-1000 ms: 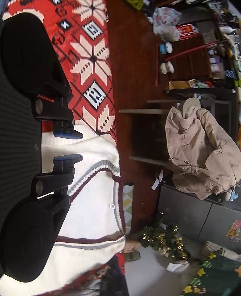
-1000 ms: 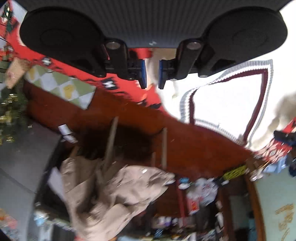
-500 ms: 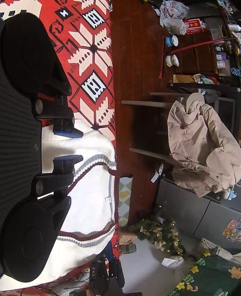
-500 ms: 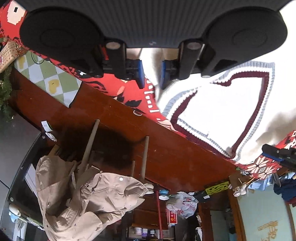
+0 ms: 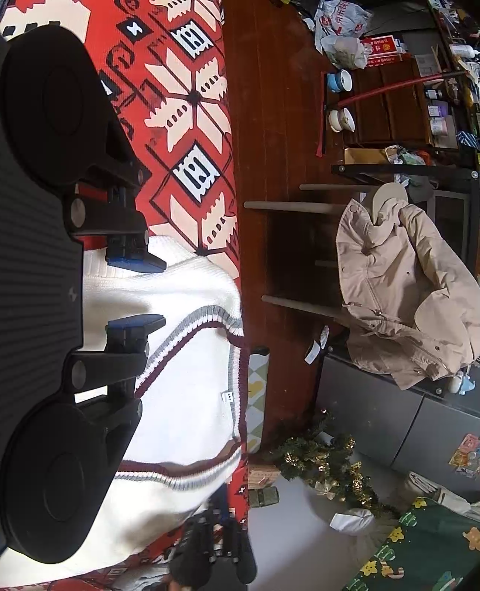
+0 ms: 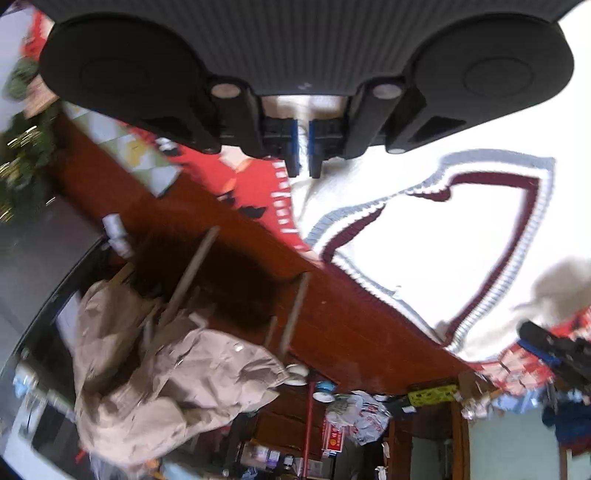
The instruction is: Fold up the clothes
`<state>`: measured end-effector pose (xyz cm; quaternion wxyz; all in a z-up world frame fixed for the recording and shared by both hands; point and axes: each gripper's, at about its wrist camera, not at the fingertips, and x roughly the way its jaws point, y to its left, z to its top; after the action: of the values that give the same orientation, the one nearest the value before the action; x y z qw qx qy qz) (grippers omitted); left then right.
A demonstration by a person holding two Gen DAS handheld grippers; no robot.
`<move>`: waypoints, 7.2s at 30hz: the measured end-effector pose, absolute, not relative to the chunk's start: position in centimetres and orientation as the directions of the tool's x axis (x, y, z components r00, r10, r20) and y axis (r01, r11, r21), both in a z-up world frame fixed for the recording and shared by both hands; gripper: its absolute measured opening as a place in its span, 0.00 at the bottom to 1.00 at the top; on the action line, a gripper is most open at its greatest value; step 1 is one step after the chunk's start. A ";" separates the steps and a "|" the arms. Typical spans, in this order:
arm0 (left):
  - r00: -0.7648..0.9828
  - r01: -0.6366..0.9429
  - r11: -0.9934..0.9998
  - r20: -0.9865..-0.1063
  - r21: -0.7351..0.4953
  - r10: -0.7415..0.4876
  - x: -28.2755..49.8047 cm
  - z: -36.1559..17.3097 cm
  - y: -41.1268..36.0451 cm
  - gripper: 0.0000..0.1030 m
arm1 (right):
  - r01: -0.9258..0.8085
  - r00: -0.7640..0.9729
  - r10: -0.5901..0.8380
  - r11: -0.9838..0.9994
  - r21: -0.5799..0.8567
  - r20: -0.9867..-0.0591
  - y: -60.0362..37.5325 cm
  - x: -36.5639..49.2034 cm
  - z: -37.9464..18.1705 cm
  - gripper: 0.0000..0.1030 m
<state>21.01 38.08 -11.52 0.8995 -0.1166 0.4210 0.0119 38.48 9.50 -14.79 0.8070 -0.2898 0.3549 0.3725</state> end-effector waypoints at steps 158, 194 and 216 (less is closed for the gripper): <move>0.616 -0.210 0.917 -0.775 -0.338 -0.144 30.4 -14.1 38.7 0.05 | -0.788 0.387 0.508 0.615 0.009 -0.769 16.2 38.9 -15.0 0.21; 0.618 -0.249 0.872 -0.762 -0.422 -0.193 21.9 -14.3 40.6 0.07 | -0.680 0.454 0.455 0.733 0.032 -0.766 5.5 42.3 -15.0 0.04; 0.637 -0.303 0.883 -0.765 -0.359 -0.092 27.6 -14.4 41.9 0.03 | -0.706 0.446 0.467 0.707 0.020 -0.763 6.9 40.4 -14.7 0.07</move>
<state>27.57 41.92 -14.38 0.8737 -0.2346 0.4218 0.0604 40.36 6.94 -14.75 0.8366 -0.1524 0.3923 0.3508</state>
